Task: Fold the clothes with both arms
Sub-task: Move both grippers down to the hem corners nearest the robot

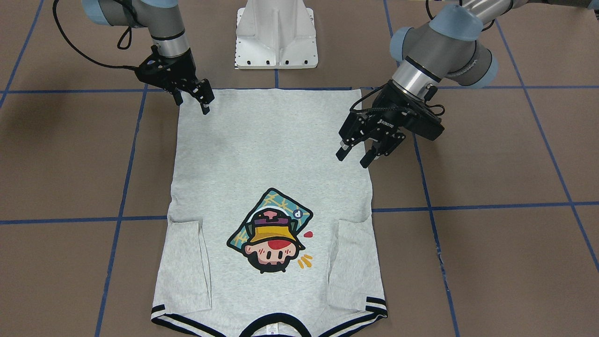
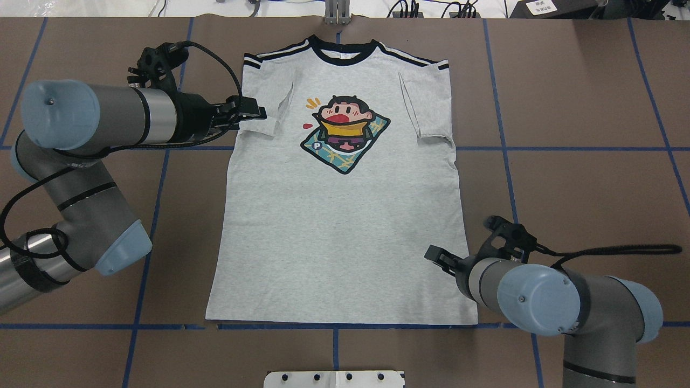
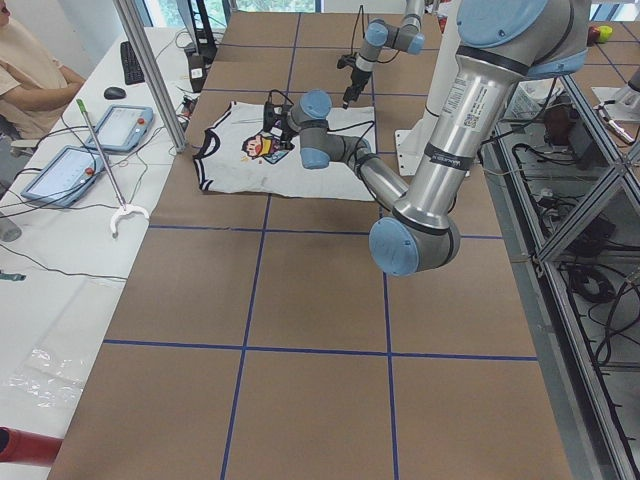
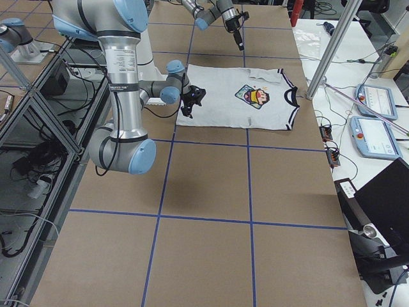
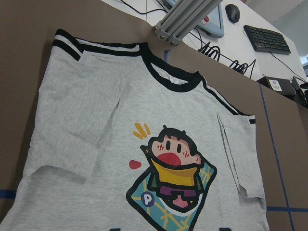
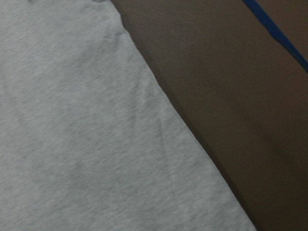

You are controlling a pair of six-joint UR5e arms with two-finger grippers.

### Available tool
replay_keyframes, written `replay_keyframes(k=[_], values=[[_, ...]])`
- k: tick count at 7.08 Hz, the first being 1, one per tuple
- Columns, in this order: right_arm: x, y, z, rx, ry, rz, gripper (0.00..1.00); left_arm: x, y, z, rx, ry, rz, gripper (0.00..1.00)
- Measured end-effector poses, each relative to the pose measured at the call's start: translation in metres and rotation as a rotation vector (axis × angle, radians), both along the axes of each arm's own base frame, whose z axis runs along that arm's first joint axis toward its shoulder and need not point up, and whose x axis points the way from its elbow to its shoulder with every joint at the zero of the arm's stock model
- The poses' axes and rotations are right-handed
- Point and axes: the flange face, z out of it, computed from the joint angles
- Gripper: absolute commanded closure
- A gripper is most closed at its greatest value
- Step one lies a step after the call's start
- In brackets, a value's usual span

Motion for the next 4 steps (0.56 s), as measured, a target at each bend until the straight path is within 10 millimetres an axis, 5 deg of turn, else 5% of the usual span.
replay_keyframes(k=[4], values=[[-0.010,0.057,0.032,-0.198,-0.013,0.123,0.12,-0.002,0.004,-0.010,0.012,0.020,-0.021,0.01]])
